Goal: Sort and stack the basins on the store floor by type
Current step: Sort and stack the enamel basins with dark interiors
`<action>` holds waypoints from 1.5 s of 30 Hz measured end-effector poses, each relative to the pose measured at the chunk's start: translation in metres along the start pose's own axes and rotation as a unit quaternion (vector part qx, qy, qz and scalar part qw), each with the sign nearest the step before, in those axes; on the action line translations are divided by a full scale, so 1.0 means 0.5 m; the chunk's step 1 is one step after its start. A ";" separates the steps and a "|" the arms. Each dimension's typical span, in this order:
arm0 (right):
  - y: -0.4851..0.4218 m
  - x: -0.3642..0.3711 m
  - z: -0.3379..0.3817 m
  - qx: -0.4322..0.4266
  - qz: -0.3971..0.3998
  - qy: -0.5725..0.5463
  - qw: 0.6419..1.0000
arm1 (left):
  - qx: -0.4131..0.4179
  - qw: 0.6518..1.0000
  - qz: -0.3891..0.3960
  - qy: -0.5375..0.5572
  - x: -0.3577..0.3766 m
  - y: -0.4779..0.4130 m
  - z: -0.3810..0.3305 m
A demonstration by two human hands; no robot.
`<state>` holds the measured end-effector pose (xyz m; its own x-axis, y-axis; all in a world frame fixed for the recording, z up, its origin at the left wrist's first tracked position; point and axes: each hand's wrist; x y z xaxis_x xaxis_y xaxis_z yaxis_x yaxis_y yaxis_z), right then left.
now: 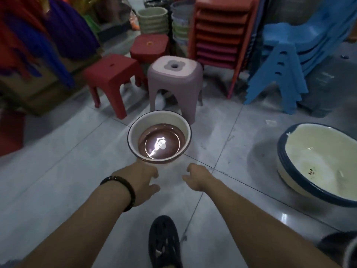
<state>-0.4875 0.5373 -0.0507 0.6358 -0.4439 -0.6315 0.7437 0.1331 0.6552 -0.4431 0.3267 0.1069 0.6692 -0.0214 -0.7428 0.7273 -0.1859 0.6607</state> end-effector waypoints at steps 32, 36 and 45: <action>-0.065 0.060 -0.047 0.216 -0.224 -0.671 0.673 | 0.029 0.998 0.051 0.014 -0.047 -0.050 -0.049; 0.069 -0.013 -0.135 0.172 -0.205 -0.644 0.717 | 0.008 0.998 0.042 0.053 -0.042 -0.060 -0.070; 0.466 -0.106 -0.413 0.091 -0.296 -0.543 0.780 | -0.026 0.986 -0.022 0.163 0.014 -0.057 -0.227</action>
<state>-0.3051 0.7749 0.0496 -0.4330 -0.8819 -0.1861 0.7356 -0.4651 0.4925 -0.4419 0.4433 0.0952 0.6445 0.3035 -0.7018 0.7576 -0.1293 0.6398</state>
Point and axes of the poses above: each hand's wrist, its own y-axis away from the middle knuckle, its own x-axis out of the palm, z = x × y, and after that the axes turned 7 degrees about z, right-handed
